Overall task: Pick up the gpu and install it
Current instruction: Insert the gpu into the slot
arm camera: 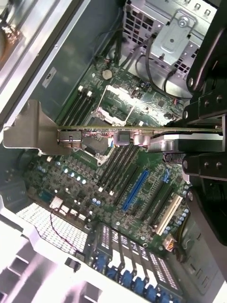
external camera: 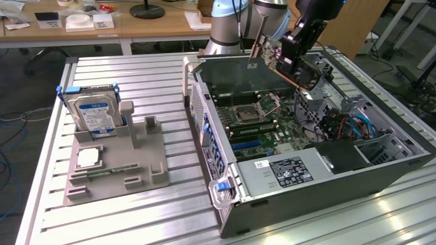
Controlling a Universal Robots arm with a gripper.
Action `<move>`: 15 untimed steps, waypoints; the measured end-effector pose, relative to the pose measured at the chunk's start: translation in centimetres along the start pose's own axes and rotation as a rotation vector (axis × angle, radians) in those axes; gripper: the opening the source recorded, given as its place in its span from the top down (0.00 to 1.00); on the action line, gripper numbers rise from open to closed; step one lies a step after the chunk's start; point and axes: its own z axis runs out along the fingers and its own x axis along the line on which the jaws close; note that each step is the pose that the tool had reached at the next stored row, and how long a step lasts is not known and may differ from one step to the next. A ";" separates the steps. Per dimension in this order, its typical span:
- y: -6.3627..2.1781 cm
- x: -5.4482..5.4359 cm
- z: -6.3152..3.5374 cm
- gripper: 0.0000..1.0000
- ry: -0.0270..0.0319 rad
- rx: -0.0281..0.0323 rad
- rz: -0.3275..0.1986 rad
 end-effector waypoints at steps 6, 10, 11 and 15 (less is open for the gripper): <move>0.00 0.0 0.00 0.72 0.0039 -0.0008 -0.071; 0.00 0.0 0.00 0.72 0.0064 -0.0013 -0.118; 0.00 0.0 0.00 0.72 0.0070 -0.0015 -0.129; 0.00 0.0 0.01 0.72 0.0096 -0.0020 -0.177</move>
